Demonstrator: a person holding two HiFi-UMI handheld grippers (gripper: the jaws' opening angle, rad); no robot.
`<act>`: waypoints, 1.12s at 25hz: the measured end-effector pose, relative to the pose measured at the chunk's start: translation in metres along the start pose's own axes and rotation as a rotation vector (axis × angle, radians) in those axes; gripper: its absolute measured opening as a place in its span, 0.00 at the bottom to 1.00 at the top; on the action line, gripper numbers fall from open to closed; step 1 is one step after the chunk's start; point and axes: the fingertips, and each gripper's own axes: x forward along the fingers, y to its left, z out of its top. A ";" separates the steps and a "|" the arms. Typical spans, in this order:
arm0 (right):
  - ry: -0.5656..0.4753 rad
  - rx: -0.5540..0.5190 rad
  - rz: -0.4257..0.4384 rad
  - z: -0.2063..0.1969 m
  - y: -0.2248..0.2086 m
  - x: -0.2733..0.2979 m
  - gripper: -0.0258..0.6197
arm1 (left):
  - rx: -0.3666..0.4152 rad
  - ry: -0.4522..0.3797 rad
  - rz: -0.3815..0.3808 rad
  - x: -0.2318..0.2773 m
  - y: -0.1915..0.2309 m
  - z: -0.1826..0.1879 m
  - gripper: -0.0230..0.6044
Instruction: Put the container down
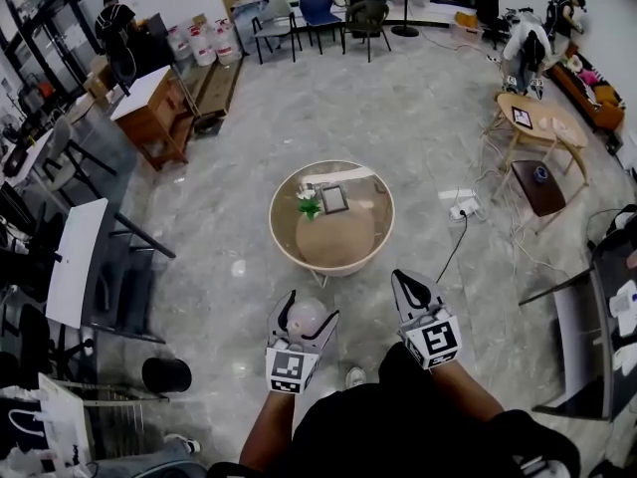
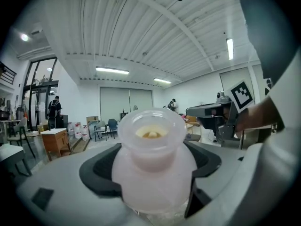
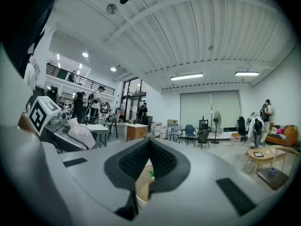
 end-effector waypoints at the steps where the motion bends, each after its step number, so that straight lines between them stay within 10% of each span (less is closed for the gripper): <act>1: 0.002 0.000 0.001 -0.001 -0.003 0.006 0.04 | -0.006 0.000 0.000 0.006 0.003 0.000 0.69; 28: 0.023 0.002 0.140 -0.045 -0.211 0.195 0.04 | -0.098 0.078 0.099 0.281 0.077 0.025 0.69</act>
